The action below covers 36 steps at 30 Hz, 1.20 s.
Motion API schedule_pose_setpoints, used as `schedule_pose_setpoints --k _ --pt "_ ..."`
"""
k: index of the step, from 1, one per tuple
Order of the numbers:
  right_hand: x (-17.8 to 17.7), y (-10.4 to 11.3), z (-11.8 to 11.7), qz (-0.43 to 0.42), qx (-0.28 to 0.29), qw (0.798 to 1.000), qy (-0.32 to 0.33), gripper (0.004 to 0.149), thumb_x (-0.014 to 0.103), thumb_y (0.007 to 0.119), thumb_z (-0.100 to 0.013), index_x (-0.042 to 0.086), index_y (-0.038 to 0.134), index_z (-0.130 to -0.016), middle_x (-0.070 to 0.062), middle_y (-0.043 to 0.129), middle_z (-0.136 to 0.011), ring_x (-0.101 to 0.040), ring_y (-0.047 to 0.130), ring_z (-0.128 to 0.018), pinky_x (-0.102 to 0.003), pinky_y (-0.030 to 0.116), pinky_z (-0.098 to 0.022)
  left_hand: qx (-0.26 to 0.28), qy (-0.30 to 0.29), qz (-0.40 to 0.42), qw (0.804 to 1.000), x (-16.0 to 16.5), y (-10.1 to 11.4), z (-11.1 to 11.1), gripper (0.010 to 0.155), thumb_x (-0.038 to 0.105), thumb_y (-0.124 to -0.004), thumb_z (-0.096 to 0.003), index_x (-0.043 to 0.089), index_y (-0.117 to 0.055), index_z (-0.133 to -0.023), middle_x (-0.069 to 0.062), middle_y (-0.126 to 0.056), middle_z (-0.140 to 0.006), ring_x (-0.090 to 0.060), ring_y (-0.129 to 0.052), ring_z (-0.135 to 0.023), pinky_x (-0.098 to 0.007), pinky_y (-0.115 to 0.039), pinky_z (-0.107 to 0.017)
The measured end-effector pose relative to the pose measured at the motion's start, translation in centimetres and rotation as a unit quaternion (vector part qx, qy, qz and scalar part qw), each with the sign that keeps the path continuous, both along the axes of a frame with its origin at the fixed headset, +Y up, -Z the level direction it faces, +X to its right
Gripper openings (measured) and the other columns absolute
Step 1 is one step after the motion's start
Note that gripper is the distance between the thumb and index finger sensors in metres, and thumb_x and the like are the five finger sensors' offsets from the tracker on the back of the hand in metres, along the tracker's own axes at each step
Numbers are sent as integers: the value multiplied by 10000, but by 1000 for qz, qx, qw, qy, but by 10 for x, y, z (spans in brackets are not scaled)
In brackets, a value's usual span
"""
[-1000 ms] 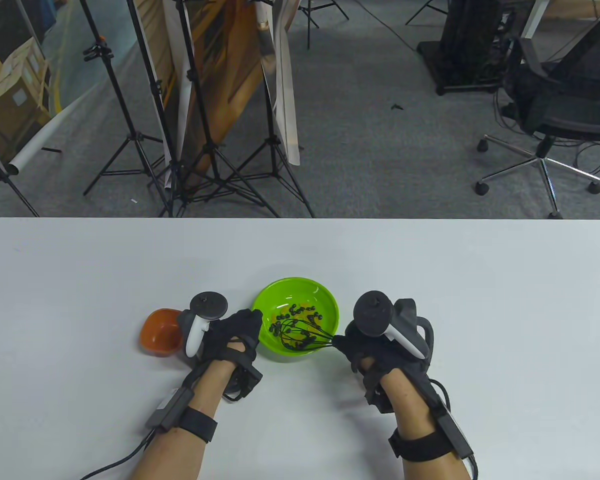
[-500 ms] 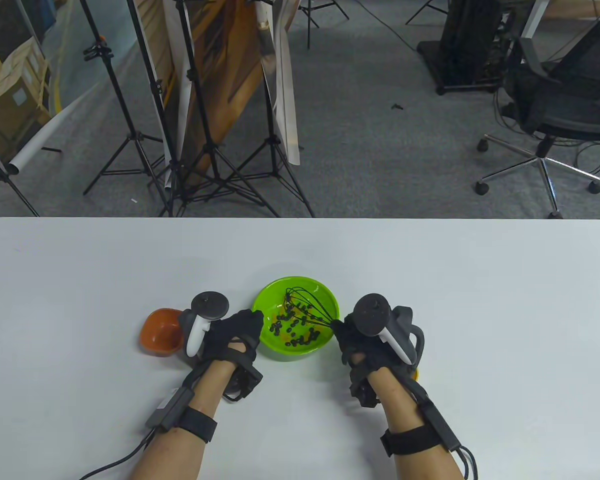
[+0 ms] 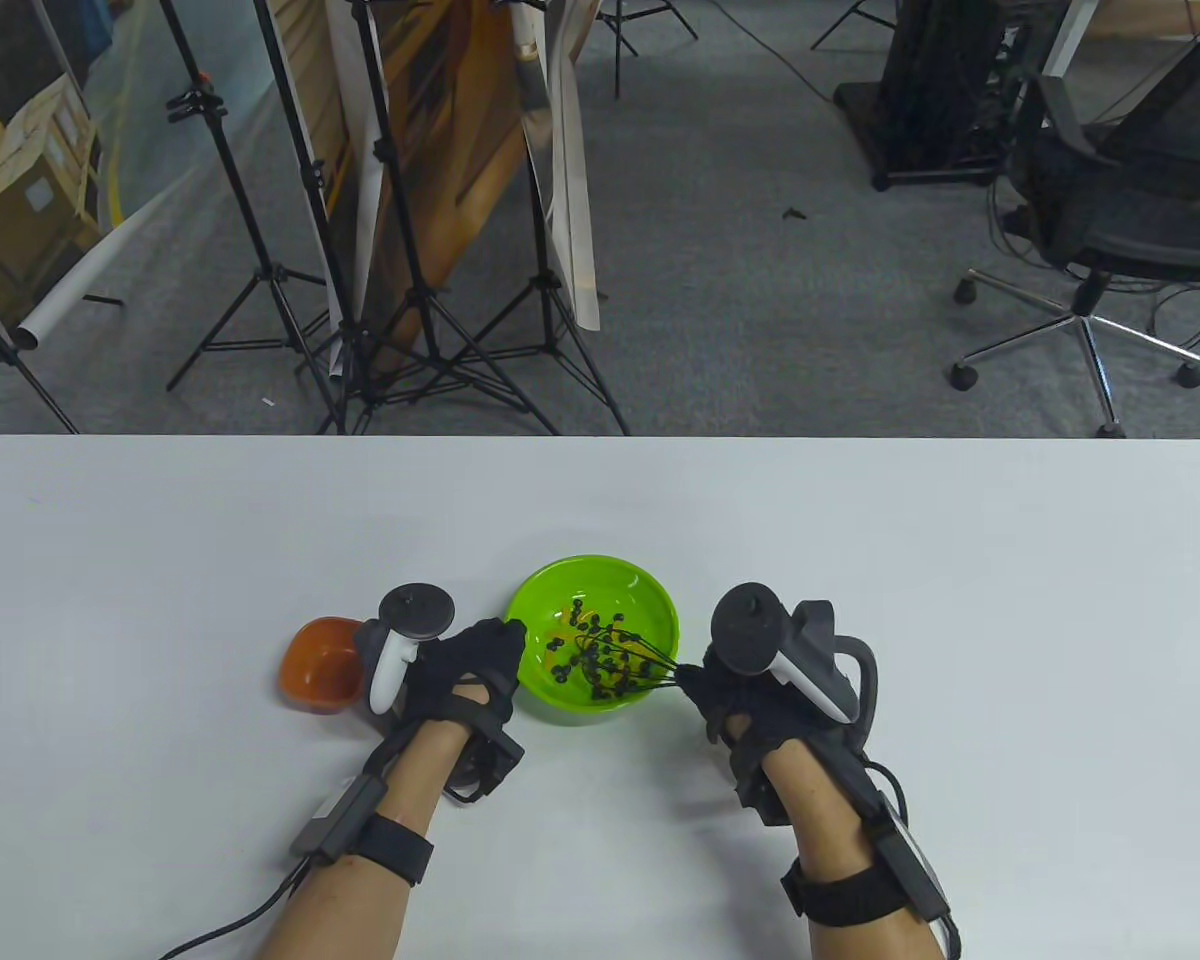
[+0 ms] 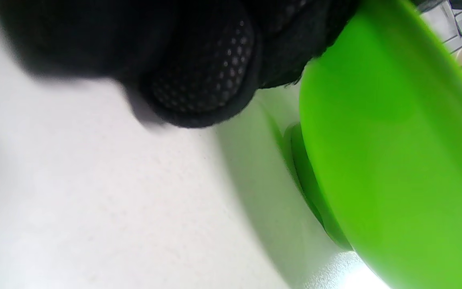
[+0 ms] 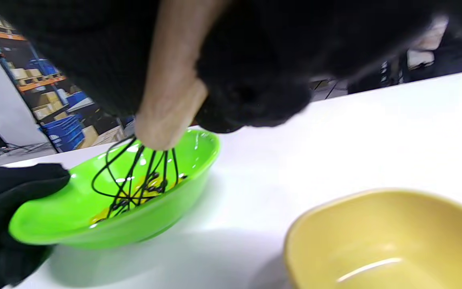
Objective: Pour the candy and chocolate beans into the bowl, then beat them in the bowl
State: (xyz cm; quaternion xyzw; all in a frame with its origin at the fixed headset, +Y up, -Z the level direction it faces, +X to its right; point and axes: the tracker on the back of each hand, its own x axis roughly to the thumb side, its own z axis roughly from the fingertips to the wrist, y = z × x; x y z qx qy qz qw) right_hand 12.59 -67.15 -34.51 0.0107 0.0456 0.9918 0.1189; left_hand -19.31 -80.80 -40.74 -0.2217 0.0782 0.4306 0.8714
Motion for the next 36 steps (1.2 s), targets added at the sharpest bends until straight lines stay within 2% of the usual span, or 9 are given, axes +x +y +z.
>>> schedule_pose_setpoints --k 5,9,12,16,20,25,28,32,36 --pt "-6 -9 -3 36 41 998 -44 541 503 849 -467 55 935 -759 -126 1015 -400 -236 915 -38 -434 868 -25 2 -8 -1 1000 1 0 0 433 630 -644 -464 274 -803 -654 148 -956 -397 -129 -1054 -294 -260 -939 -196" --pt "-17 -30 -9 -23 37 998 -45 554 514 794 -478 60 910 -775 -110 1010 -398 -212 918 -31 -414 874 -11 -2 -10 3 1000 1 0 0 432 631 -650 -464 275 -805 -651 147 -955 -394 -131 -1053 -293 -262 -936 -195" --pt "-26 -39 -11 -54 31 998 -17 560 517 778 -478 61 905 -777 -108 1008 -396 -209 918 -29 -413 874 -6 -1 -10 0 1000 1 0 0 434 635 -644 -463 280 -803 -654 150 -955 -396 -128 -1054 -293 -260 -937 -195" --pt "-33 -35 -9 -56 0 998 19 556 525 795 -475 75 910 -780 -107 1008 -394 -217 917 -34 -422 871 -16 -3 -9 3 1000 1 0 0 441 638 -620 -464 289 -797 -667 156 -953 -405 -123 -1054 -300 -254 -939 -198" --pt "-24 -21 -5 -43 -21 998 41 563 558 878 -437 102 941 -761 -104 1012 -382 -231 914 -36 -434 868 -29 -6 -9 8 1000 0 0 -1 448 635 -614 -465 282 -797 -672 153 -953 -410 -126 -1054 -302 -256 -938 -200" --pt "-10 -3 1 11 -9 1000 18 544 524 912 -423 93 959 -752 -125 1019 -379 -252 915 -37 -448 868 -33 -8 -6 7 1000 0 0 -1 447 633 -619 -467 278 -797 -673 151 -952 -411 -123 -1054 -301 -254 -939 -199" --pt "0 4 2 38 21 999 -23 544 519 913 -424 87 959 -752 -126 1019 -380 -250 915 -36 -445 870 -32 -9 -8 14 1000 1 0 -1 442 628 -634 -467 272 -799 -669 145 -953 -406 -131 -1053 -299 -260 -937 -198" --pt "3 -7 -3 28 32 998 -53 555 524 866 -449 71 941 -760 -114 1012 -381 -229 914 -31 -428 874 -21 -4 -11 8 1000 1 1 -1 435 629 -654 -463 268 -806 -650 143 -956 -388 -138 -1054 -291 -271 -935 -195" --pt "-3 -31 -13 -6 44 998 -53 568 545 809 -460 78 924 -762 -91 1011 -378 -200 916 -22 -405 880 -4 -6 -12 8 1000 1 0 -1 432 628 -656 -462 269 -807 -649 145 -957 -384 -136 -1054 -288 -269 -934 -193"
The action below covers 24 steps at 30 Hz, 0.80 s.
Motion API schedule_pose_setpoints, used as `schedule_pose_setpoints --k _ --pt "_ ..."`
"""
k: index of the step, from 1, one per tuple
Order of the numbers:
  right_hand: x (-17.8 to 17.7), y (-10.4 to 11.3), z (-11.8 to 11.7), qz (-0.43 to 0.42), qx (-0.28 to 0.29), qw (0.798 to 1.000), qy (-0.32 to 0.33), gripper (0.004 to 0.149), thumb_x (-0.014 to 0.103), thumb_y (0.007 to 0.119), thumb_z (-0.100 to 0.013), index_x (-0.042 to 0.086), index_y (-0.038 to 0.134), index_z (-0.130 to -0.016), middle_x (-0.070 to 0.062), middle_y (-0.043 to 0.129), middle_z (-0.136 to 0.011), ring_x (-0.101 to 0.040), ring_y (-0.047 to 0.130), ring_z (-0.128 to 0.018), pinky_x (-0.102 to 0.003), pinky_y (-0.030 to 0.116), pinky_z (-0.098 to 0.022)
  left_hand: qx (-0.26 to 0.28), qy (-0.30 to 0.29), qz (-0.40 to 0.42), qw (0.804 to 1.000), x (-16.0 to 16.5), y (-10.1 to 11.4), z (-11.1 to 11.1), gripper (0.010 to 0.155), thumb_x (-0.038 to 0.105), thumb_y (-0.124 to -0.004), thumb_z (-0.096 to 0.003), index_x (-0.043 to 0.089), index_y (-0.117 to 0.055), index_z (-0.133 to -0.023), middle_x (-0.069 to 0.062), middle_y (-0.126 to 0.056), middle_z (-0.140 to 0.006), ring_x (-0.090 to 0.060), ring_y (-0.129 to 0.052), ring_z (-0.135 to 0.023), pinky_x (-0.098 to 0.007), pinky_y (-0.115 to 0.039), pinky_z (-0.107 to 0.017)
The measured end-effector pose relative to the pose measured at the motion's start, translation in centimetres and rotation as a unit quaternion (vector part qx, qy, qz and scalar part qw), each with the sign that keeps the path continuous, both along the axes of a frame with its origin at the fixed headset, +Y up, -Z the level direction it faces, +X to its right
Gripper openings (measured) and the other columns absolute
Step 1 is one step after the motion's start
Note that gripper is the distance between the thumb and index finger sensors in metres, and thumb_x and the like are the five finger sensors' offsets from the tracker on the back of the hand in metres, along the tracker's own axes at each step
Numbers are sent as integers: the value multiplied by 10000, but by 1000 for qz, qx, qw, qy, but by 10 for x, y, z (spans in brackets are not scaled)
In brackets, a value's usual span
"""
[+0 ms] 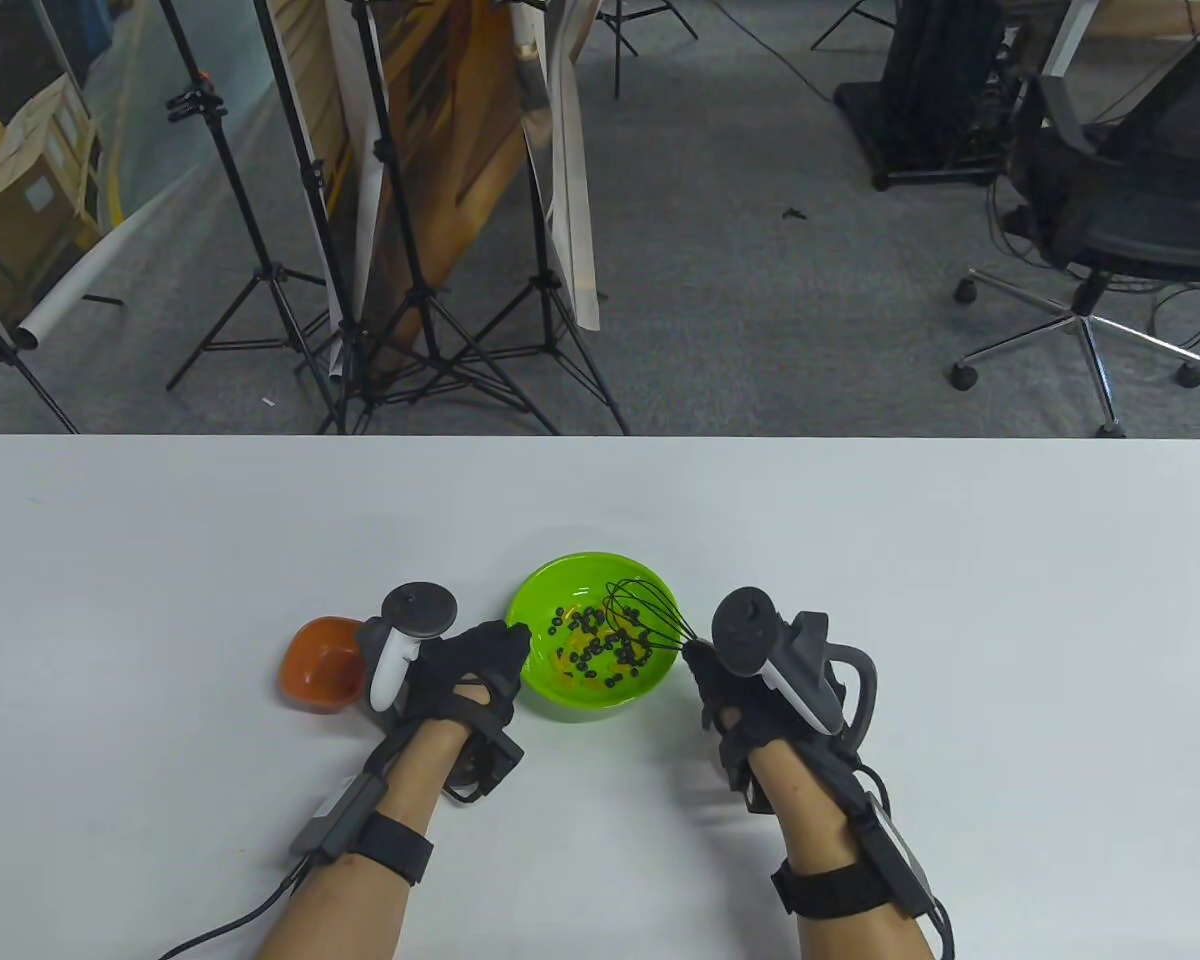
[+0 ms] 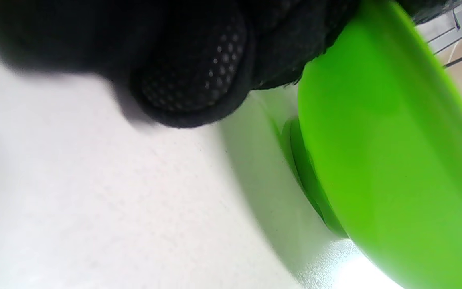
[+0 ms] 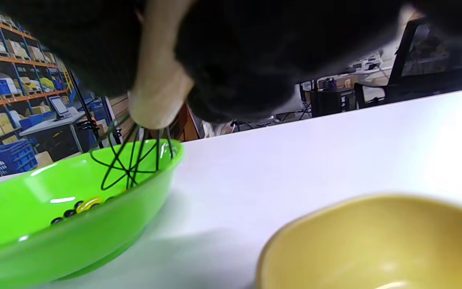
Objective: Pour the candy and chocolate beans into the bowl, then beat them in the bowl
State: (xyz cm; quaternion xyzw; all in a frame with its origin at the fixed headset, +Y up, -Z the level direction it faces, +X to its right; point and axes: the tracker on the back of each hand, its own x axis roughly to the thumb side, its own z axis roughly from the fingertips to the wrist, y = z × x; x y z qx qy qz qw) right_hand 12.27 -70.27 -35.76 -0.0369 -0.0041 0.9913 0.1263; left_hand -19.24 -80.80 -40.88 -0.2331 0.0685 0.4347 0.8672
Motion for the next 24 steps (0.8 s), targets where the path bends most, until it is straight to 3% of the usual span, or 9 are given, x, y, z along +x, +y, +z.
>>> schedule_pose_setpoints --k 6,13,19,24 --pt "-14 -18 -7 -88 -41 994 50 564 538 795 -464 83 920 -773 -103 1009 -375 -210 914 -21 -417 873 -2 0 -1 -1 1000 0 0 0 438 633 -635 -464 277 -802 -658 150 -954 -393 -133 -1052 -293 -265 -933 -194" --pt "-7 8 3 -53 -78 990 100 535 527 866 -455 89 958 -748 -119 1020 -370 -244 910 -25 -442 863 -19 0 4 -6 1000 0 0 0 440 640 -628 -459 285 -803 -652 159 -953 -391 -123 -1054 -290 -256 -937 -192" --pt "3 32 12 29 -39 997 54 536 523 918 -426 89 977 -735 -125 1028 -382 -267 913 -43 -458 864 -42 -1 3 -2 1000 0 0 0 438 640 -635 -459 284 -805 -650 156 -953 -390 -127 -1052 -293 -259 -935 -194" --pt "6 24 7 36 -19 999 7 548 526 891 -443 70 964 -739 -119 1022 -377 -247 911 -35 -442 867 -29 2 0 -5 1000 0 0 -1 431 638 -659 -455 279 -808 -641 152 -956 -383 -131 -1053 -290 -263 -935 -193"
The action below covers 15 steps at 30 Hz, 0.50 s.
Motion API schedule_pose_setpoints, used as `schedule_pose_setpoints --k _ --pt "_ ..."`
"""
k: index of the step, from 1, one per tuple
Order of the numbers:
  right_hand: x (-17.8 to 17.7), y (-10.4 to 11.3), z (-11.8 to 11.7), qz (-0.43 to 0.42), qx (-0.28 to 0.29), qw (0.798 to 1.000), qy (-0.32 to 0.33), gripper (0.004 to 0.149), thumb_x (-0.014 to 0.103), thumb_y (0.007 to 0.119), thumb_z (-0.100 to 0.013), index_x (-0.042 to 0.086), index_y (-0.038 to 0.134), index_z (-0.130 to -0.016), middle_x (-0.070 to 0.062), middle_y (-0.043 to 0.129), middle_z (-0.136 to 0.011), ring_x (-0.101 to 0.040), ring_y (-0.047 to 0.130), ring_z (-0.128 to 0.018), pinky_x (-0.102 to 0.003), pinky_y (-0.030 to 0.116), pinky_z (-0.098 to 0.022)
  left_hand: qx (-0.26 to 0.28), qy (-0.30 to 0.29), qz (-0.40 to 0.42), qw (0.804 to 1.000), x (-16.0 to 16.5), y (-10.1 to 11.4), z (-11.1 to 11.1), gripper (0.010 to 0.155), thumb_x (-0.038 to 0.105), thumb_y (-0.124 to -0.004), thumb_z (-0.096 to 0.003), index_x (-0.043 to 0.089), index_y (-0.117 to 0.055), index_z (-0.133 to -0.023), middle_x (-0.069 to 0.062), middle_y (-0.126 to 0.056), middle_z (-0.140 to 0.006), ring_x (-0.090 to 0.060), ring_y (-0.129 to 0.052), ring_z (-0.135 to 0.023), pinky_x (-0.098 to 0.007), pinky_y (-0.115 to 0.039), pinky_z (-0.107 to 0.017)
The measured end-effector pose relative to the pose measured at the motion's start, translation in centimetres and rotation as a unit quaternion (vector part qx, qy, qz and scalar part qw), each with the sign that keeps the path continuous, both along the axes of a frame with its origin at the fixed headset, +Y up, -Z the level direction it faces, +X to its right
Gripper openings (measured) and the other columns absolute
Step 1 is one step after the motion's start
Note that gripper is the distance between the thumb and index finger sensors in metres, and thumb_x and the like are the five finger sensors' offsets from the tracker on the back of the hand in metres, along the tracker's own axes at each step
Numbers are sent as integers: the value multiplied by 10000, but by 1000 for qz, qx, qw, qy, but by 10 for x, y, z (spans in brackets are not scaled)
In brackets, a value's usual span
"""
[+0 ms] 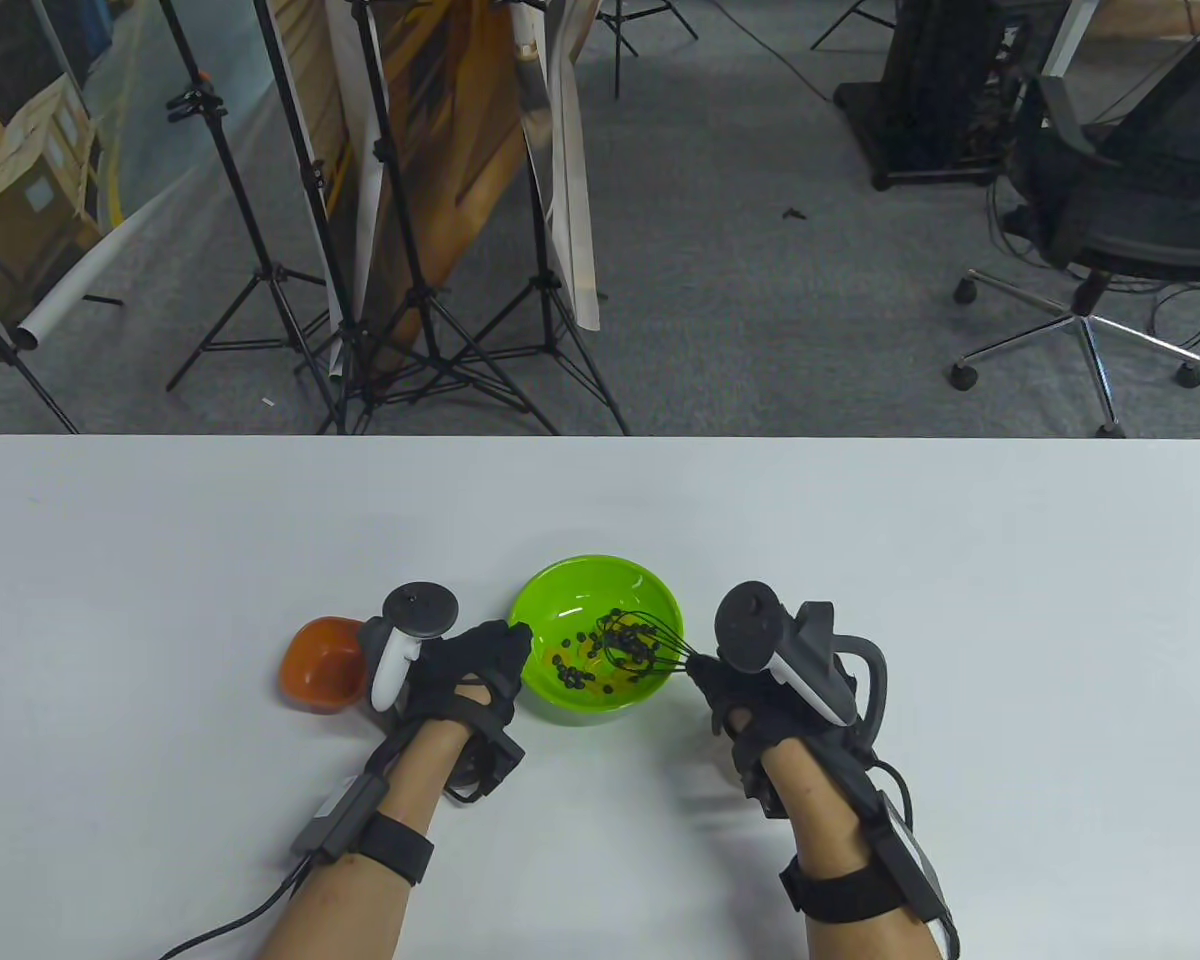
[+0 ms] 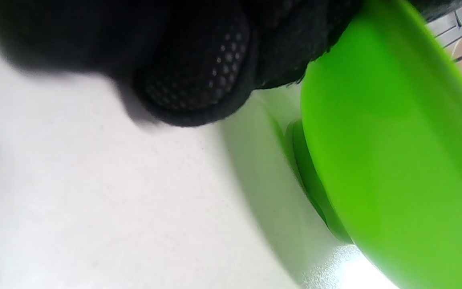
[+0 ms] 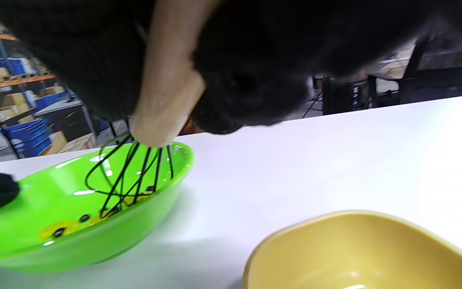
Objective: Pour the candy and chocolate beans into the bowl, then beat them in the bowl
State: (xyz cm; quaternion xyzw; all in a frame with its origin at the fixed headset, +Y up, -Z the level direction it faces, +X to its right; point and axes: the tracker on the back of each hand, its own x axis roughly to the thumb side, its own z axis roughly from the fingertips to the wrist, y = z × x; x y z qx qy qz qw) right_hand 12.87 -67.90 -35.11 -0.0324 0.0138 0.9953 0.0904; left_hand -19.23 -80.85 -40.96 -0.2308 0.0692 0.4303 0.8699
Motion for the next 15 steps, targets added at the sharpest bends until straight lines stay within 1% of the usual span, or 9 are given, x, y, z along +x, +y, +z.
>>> schedule_pose_setpoints --k 2,5,8,11,14,15 --pt "0 -9 -4 -9 5 1000 -14 559 534 854 -459 61 946 -744 -108 1015 -380 -229 911 -33 -428 870 -23 1 -1 1 1000 0 0 0 430 635 -664 -455 274 -808 -639 149 -956 -383 -132 -1053 -290 -266 -935 -193" --pt "-6 -23 -9 -36 12 999 -9 572 548 813 -468 65 928 -753 -93 1010 -384 -211 913 -34 -414 873 -19 -2 -2 0 1000 0 0 0 428 637 -666 -455 278 -809 -640 151 -956 -382 -131 -1051 -288 -264 -932 -191" --pt "-13 -32 -13 -55 5 998 6 578 551 795 -469 67 918 -761 -91 1007 -390 -208 914 -37 -413 874 -18 1 -6 -3 1000 1 0 0 433 642 -649 -457 284 -805 -643 153 -955 -385 -131 -1049 -290 -263 -931 -193" --pt "-18 -35 -14 -58 12 997 48 570 544 795 -466 85 908 -785 -98 1004 -418 -228 922 -67 -434 873 -49 -2 -7 1 1000 0 -2 -1 439 645 -640 -456 286 -806 -648 152 -954 -389 -133 -1048 -290 -264 -930 -193" --pt "-20 -35 -13 -76 -20 994 70 558 535 800 -468 96 915 -793 -108 1006 -419 -240 922 -68 -446 870 -54 -6 -7 7 1000 0 -3 -2 443 647 -631 -454 290 -805 -651 154 -955 -391 -133 -1048 -295 -263 -929 -196" --pt "-19 -32 -12 -80 -21 994 73 555 531 810 -466 94 921 -789 -113 1009 -413 -245 921 -64 -450 867 -50 -5 -7 6 1000 0 -2 -1 443 646 -629 -455 289 -804 -651 154 -954 -393 -132 -1049 -294 -262 -930 -196"
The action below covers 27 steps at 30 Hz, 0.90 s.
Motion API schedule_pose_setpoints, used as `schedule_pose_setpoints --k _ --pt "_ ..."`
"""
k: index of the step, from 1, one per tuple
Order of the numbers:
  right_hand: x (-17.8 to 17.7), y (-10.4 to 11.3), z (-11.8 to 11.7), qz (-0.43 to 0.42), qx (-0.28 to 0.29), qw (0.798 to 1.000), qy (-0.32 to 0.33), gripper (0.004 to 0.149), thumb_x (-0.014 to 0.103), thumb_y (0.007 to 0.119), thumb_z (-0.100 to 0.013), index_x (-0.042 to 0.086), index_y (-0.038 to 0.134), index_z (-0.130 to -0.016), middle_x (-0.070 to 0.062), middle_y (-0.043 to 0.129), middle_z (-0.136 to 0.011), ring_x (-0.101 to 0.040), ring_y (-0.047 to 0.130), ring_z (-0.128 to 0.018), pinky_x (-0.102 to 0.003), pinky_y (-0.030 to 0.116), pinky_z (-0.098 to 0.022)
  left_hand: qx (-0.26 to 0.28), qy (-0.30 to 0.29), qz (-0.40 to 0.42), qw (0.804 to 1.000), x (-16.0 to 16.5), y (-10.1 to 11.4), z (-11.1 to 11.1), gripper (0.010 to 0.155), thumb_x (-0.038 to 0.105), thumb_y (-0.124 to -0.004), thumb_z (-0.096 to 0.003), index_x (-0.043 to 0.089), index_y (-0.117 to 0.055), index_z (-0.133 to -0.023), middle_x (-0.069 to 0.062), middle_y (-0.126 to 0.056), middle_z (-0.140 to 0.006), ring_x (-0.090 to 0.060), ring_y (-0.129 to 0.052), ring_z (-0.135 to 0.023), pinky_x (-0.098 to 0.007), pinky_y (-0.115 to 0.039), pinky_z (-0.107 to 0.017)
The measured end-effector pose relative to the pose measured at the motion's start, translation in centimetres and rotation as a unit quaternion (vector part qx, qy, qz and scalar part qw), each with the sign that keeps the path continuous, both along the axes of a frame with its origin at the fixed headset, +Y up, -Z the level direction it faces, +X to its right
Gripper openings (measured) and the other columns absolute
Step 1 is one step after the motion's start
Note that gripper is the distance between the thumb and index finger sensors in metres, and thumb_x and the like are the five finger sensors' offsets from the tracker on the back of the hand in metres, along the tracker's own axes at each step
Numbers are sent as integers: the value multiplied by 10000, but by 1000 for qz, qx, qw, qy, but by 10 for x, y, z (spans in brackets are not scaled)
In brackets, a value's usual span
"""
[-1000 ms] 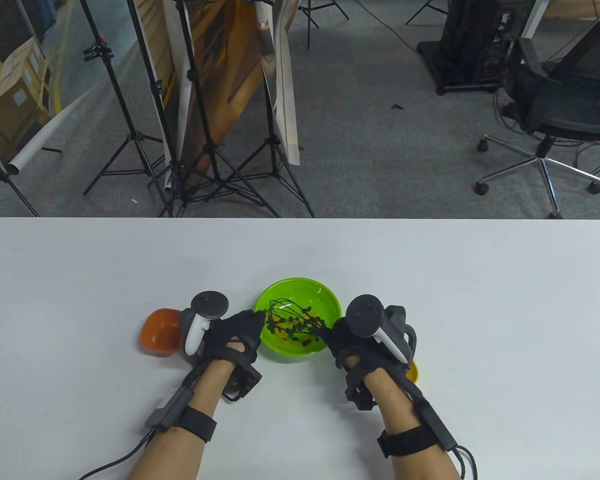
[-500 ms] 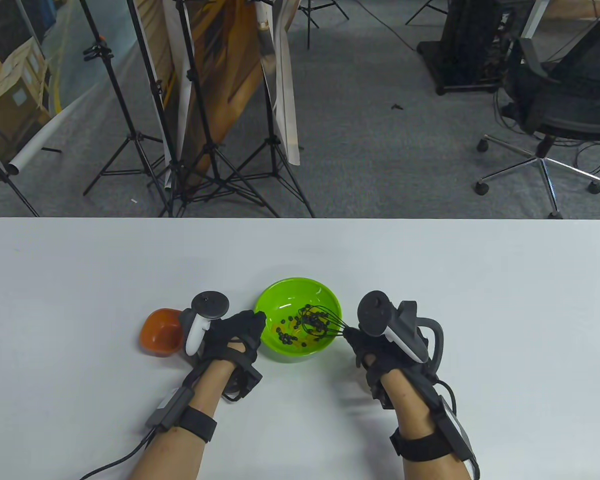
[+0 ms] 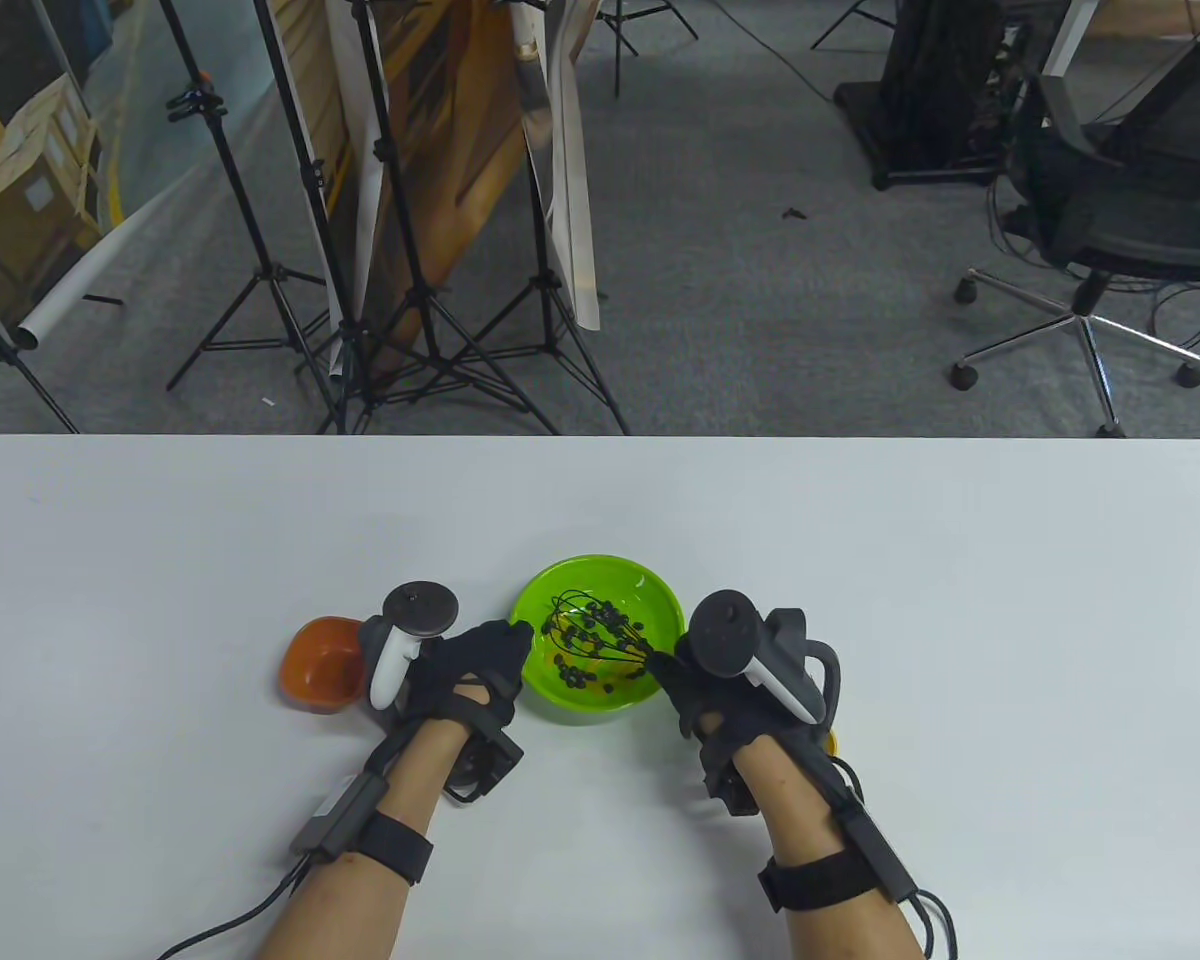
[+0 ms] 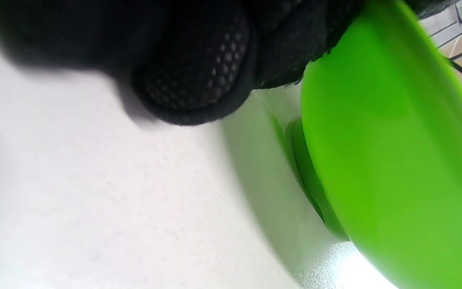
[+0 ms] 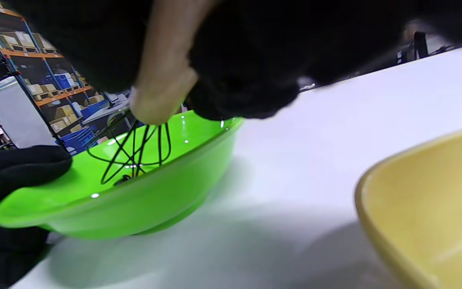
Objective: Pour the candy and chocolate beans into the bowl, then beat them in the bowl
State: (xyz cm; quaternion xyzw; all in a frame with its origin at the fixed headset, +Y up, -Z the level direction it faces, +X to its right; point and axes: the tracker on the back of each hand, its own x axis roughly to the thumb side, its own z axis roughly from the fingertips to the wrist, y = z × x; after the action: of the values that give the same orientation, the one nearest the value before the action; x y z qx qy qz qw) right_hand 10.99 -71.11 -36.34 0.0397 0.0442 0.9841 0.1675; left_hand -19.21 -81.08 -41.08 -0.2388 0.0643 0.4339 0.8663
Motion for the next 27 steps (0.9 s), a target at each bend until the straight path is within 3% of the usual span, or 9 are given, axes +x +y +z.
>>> schedule_pose_setpoints --k 4,12,19,27 --pt "5 14 6 -34 -47 998 30 538 521 831 -467 91 946 -770 -121 1019 -394 -252 914 -46 -449 861 -35 6 19 -12 1000 1 1 2 447 647 -619 -453 291 -799 -654 163 -953 -393 -122 -1053 -289 -255 -935 -192" --pt "22 38 14 44 -24 998 -27 533 507 893 -444 72 977 -739 -134 1030 -380 -271 914 -37 -462 859 -32 3 15 0 1000 0 -1 1 443 638 -636 -458 279 -800 -660 152 -956 -397 -132 -1053 -296 -263 -935 -197" --pt "20 24 9 52 -2 994 -94 550 520 830 -472 63 945 -755 -114 1016 -378 -232 907 -24 -427 862 -9 6 4 0 1000 2 -1 1 438 626 -659 -456 264 -799 -658 146 -958 -394 -138 -1055 -288 -271 -935 -193" --pt "11 2 2 9 8 996 -93 560 523 760 -489 64 921 -768 -99 1009 -376 -202 908 -17 -401 867 8 4 2 0 1000 2 -1 1 444 632 -644 -456 270 -798 -660 154 -960 -393 -131 -1058 -288 -265 -938 -193"
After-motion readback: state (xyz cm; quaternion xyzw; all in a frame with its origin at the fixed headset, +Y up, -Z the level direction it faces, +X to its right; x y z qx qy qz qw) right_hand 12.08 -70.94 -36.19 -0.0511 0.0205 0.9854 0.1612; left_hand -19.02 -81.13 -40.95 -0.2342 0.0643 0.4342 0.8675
